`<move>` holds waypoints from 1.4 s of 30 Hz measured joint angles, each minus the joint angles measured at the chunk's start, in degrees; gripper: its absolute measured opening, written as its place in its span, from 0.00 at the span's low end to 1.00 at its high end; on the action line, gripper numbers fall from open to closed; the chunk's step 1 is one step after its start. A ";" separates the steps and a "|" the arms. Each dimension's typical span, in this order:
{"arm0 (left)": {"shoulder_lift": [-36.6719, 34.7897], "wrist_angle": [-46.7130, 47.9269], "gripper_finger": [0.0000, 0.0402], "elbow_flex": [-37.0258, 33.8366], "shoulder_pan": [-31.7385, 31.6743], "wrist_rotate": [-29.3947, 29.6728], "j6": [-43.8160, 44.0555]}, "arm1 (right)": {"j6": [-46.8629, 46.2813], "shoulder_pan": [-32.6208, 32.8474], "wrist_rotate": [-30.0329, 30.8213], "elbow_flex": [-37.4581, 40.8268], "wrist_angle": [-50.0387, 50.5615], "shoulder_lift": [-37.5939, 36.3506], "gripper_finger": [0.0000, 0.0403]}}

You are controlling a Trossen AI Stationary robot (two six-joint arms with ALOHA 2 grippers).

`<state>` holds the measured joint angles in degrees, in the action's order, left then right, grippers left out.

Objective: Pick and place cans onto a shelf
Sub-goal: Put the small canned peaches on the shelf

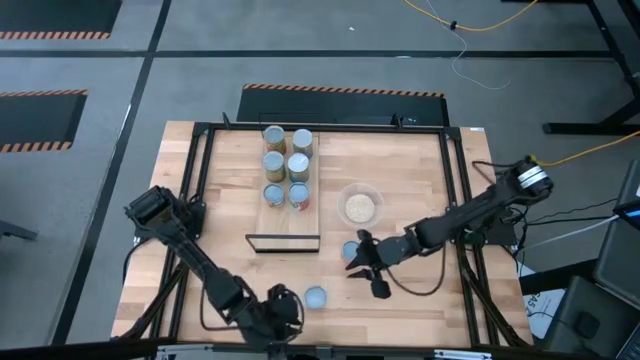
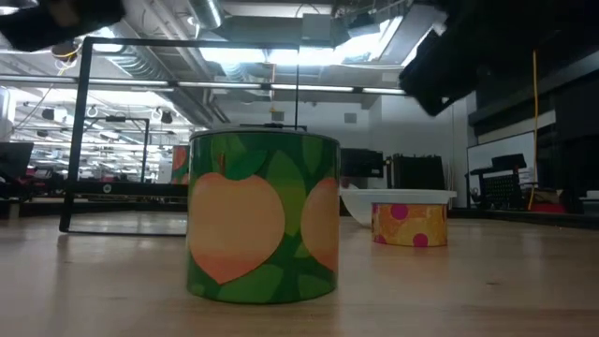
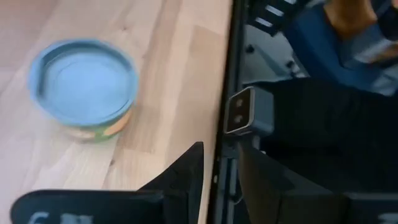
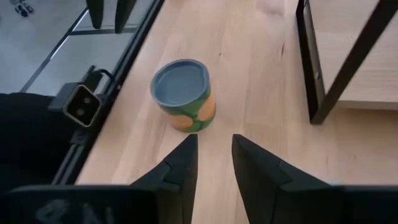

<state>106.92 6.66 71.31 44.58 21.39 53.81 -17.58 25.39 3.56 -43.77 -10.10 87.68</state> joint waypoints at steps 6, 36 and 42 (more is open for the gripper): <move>2.87 0.33 0.22 0.00 0.99 4.80 4.32 | 1.83 0.00 0.01 0.00 -6.72 7.11 0.26; 8.25 6.89 0.22 0.00 -3.68 9.39 8.06 | 4.45 0.02 -4.14 -9.53 -16.60 25.71 0.26; 8.25 12.01 0.22 0.00 -3.63 12.78 13.35 | 2.90 -0.10 -3.67 -9.53 -16.24 25.71 0.26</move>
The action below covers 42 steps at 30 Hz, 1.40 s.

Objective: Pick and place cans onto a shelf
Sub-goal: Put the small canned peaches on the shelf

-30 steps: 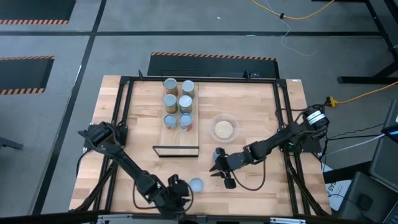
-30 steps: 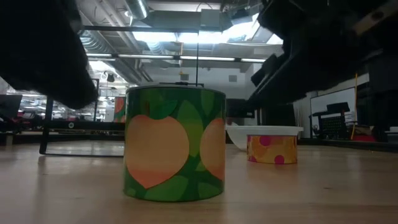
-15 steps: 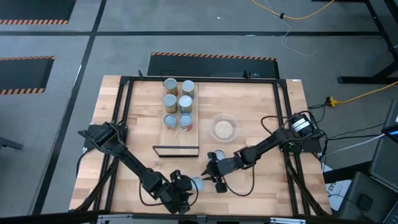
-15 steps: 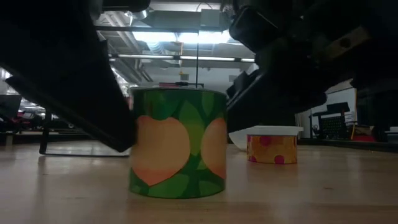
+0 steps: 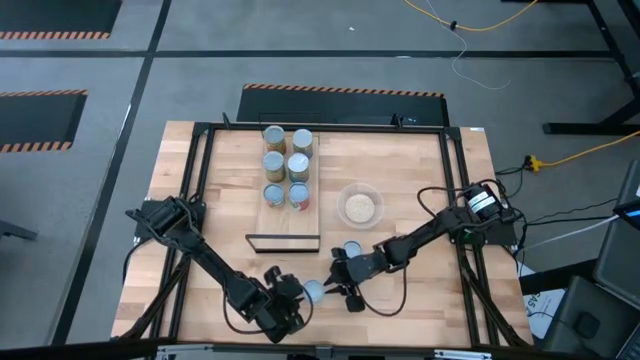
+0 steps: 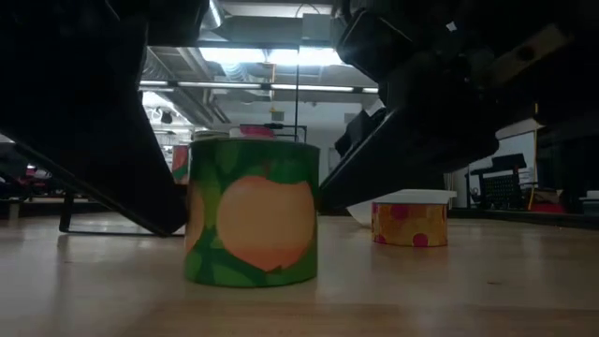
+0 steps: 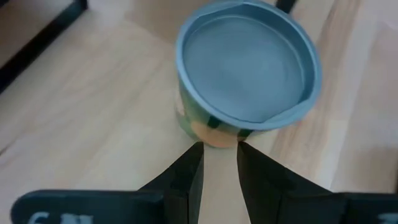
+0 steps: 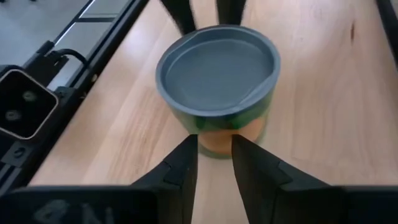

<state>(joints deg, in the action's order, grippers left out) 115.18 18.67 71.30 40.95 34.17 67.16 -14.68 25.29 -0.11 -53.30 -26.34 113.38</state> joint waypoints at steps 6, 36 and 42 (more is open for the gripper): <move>0.00 1.54 0.22 0.00 0.03 0.14 0.22 | 0.07 0.08 -0.20 0.00 0.83 -0.25 0.26; -1.22 -8.88 0.22 0.00 -0.67 -4.35 -8.13 | 5.95 -2.74 9.03 0.00 6.39 -3.72 0.26; -1.22 -7.95 0.22 0.00 -1.03 -3.69 -9.24 | 4.39 -2.48 3.58 -0.01 6.11 -3.56 0.26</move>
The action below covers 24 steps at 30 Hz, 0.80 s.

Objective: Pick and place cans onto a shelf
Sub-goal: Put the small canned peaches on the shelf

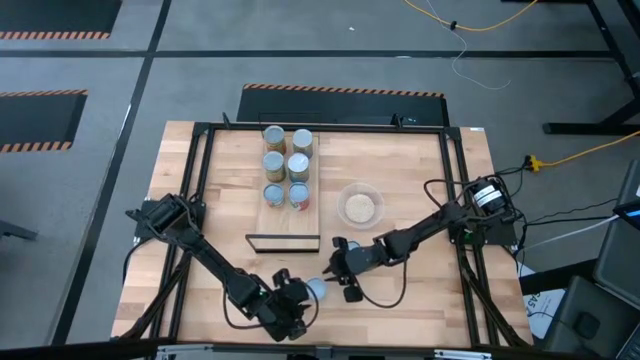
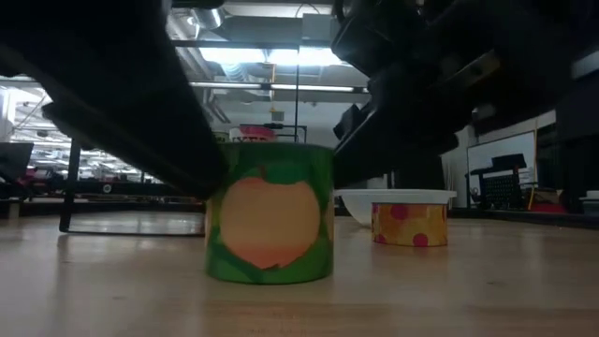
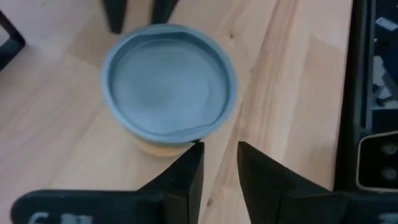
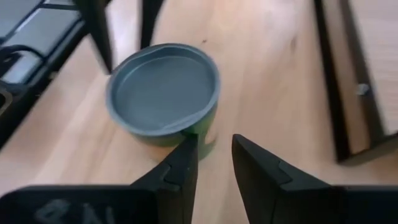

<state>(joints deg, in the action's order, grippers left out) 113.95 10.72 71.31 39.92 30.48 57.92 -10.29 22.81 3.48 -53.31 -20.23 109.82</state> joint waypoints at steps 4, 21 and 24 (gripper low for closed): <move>0.00 3.41 0.22 0.00 0.00 0.56 0.43 | -0.16 0.38 -3.12 0.01 -0.01 0.00 0.26; -0.46 12.62 0.22 0.00 1.18 -0.87 3.00 | -1.16 0.22 -8.64 0.01 1.92 -1.38 0.26; -0.56 10.70 0.22 0.00 1.88 -2.24 3.05 | -0.04 0.18 -6.08 0.01 2.10 -1.81 0.26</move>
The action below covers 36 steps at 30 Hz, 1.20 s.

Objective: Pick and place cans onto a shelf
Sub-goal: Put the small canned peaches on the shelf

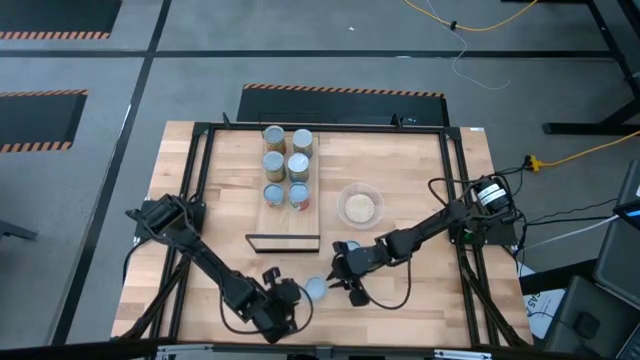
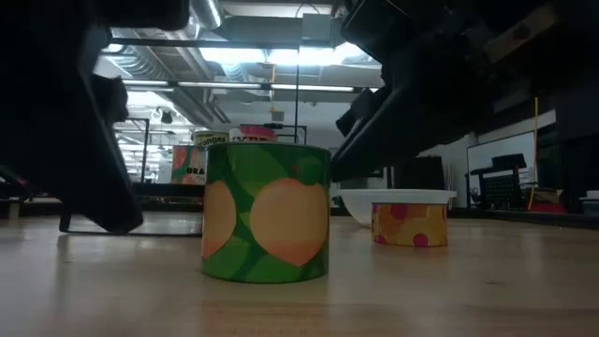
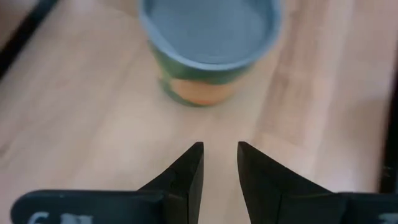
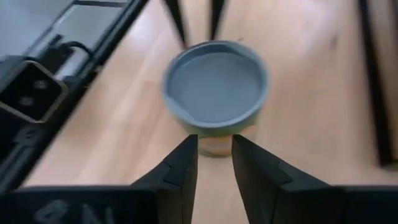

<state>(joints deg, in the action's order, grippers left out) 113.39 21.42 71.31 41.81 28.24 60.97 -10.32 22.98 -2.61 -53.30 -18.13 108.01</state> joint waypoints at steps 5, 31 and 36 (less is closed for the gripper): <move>-0.07 -5.05 0.22 0.00 0.43 -0.76 -0.20 | 1.83 0.02 8.07 0.00 0.17 0.00 0.26; -0.09 -6.01 0.22 0.00 -3.52 1.92 -4.57 | -4.85 0.18 4.50 0.07 -0.02 -0.07 0.26; -0.09 -3.12 0.22 0.00 -3.39 2.88 -4.52 | -6.36 0.22 0.64 0.07 -0.02 -0.07 0.26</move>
<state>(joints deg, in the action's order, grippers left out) 113.30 18.31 71.31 38.41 31.12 56.45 -16.69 23.20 -1.97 -53.23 -18.15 107.94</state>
